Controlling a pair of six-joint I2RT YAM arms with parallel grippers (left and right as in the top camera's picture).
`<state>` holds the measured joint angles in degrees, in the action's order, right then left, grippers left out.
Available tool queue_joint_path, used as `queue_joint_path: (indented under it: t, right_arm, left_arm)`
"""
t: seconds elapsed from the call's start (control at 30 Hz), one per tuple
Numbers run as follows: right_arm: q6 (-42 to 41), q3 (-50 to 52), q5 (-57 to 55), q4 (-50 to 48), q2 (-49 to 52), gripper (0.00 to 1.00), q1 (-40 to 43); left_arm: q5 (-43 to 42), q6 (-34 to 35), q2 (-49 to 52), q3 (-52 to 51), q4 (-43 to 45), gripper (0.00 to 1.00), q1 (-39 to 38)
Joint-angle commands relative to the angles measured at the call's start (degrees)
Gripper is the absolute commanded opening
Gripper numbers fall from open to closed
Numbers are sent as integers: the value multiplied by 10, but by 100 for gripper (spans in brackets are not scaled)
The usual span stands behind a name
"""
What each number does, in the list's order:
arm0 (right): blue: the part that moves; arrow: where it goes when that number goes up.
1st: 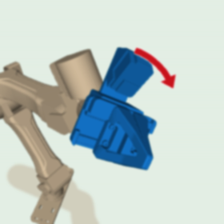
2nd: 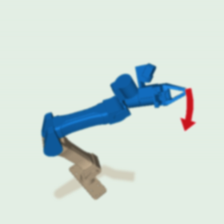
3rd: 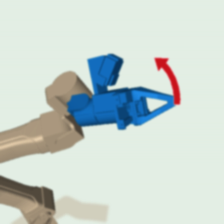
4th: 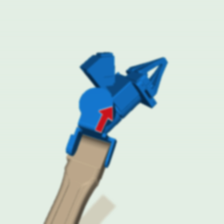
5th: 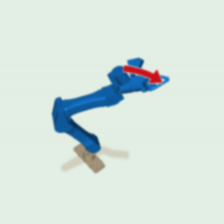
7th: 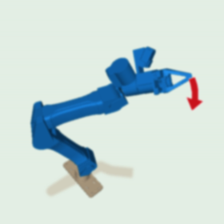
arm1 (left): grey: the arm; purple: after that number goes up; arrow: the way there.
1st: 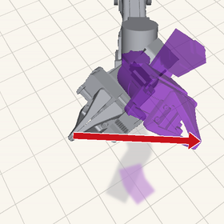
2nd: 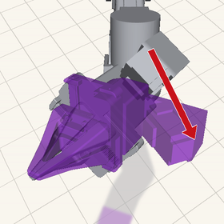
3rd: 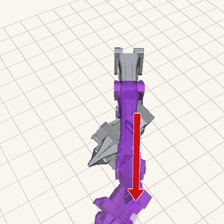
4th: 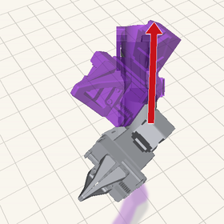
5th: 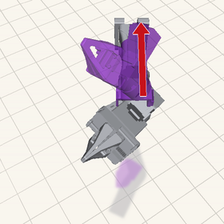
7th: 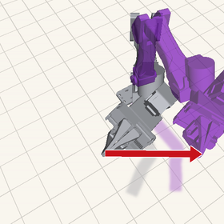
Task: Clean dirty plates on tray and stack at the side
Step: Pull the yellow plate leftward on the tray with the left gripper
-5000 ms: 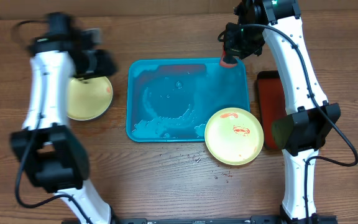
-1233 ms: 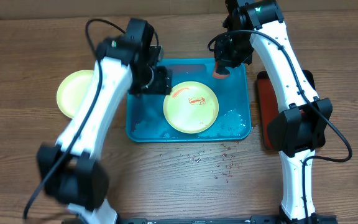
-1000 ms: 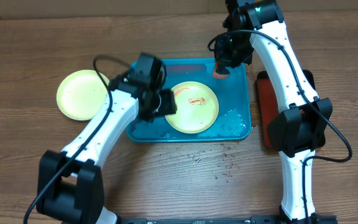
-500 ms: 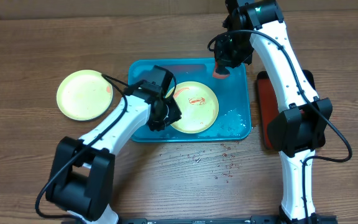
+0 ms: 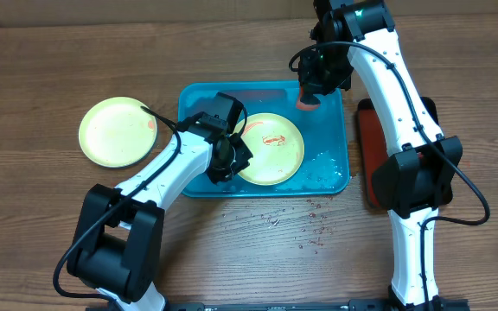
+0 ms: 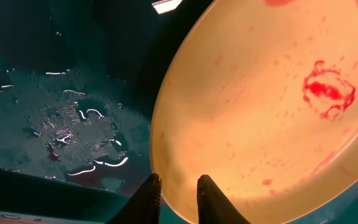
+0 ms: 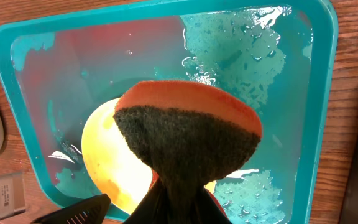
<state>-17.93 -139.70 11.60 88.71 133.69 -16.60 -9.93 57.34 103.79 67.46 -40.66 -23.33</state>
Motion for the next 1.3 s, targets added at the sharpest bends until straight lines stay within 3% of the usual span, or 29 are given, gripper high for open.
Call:
queue_joint_path:
  t: [0.0, 0.37, 0.57, 0.93, 1.03, 1.13, 1.27]
  right_arm:
    - [4, 0, 0, -1, -6, 11, -2]
    - [4, 0, 0, -6, -6, 11, -2]
    - [4, 0, 0, -5, -6, 11, -2]
    - [5, 0, 0, -7, -6, 11, -2]
    - [5, 0, 0, -7, -6, 11, -2]
    - [4, 0, 0, -5, -6, 11, -2]
    - [4, 0, 0, -1, -6, 11, -3]
  left_arm:
    - [11, 14, 9, 1, -7, 22, -9]
    - [25, 21, 9, 1, -23, 29, -10]
    - [27, 33, 14, 0, -18, 18, -11]
    - [-2, 40, 47, 0, 3, 19, -2]
    - [-3, 40, 47, 0, 12, 4, 1]
    - [-19, 9, 47, 1, 30, 4, 14]
    - [-65, -85, 47, 7, 46, 4, 54]
